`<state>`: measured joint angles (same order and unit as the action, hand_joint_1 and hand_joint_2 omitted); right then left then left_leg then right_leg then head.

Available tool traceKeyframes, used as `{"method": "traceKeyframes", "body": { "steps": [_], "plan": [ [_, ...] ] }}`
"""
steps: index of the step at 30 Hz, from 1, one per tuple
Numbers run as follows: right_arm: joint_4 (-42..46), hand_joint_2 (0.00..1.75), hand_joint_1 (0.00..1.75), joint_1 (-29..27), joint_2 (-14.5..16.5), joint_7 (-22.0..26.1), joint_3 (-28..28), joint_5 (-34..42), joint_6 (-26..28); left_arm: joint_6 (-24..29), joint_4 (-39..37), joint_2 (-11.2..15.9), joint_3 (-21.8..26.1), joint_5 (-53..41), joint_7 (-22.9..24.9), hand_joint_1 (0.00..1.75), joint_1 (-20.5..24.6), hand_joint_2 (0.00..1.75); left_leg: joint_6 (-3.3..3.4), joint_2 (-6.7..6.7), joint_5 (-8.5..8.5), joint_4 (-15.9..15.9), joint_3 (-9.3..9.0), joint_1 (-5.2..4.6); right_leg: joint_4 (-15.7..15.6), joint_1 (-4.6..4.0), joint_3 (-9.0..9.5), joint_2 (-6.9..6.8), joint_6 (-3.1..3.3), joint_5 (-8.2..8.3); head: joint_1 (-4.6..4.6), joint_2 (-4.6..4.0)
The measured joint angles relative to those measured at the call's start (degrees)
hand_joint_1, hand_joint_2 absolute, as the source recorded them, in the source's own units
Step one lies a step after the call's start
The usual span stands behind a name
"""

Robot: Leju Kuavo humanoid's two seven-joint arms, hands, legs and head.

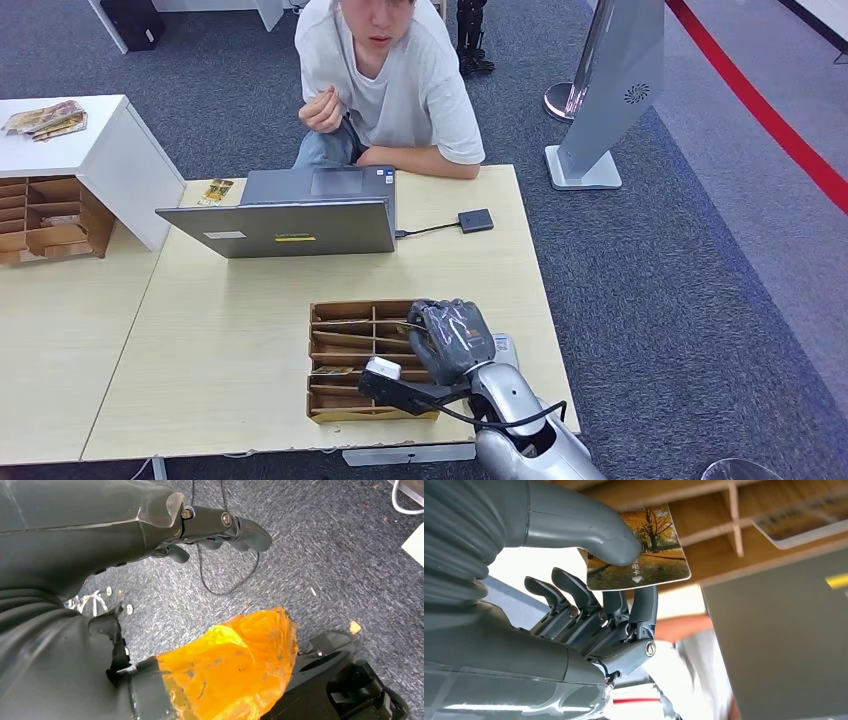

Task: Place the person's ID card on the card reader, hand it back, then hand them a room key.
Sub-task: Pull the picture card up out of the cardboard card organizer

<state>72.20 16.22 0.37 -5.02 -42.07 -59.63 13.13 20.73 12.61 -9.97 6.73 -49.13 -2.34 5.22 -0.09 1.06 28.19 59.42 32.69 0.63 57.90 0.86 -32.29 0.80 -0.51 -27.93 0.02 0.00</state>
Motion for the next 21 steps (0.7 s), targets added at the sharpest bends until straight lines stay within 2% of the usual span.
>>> {"method": "traceKeyframes", "body": {
  "steps": [11,21],
  "plan": [
    [8.0,1.75,1.75,-0.5,-0.2,0.7,0.1,-3.5,3.4,0.4,0.0,0.0,0.0,0.8,-0.4,0.0,-0.1,0.0,0.0,0.0,0.0,0.0,0.0,0.0,0.0,0.0,0.0,0.0,0.0,0.0,0.0,0.0],
    [18.2,1.75,1.75,-0.7,-1.9,0.8,0.3,-6.5,5.6,1.1,0.0,0.1,0.0,1.8,-1.2,0.0,-0.4,0.0,0.0,0.0,0.0,0.0,0.0,0.0,0.0,0.0,-0.01,0.0,0.0,0.0,0.01,0.0]
  ]
}}
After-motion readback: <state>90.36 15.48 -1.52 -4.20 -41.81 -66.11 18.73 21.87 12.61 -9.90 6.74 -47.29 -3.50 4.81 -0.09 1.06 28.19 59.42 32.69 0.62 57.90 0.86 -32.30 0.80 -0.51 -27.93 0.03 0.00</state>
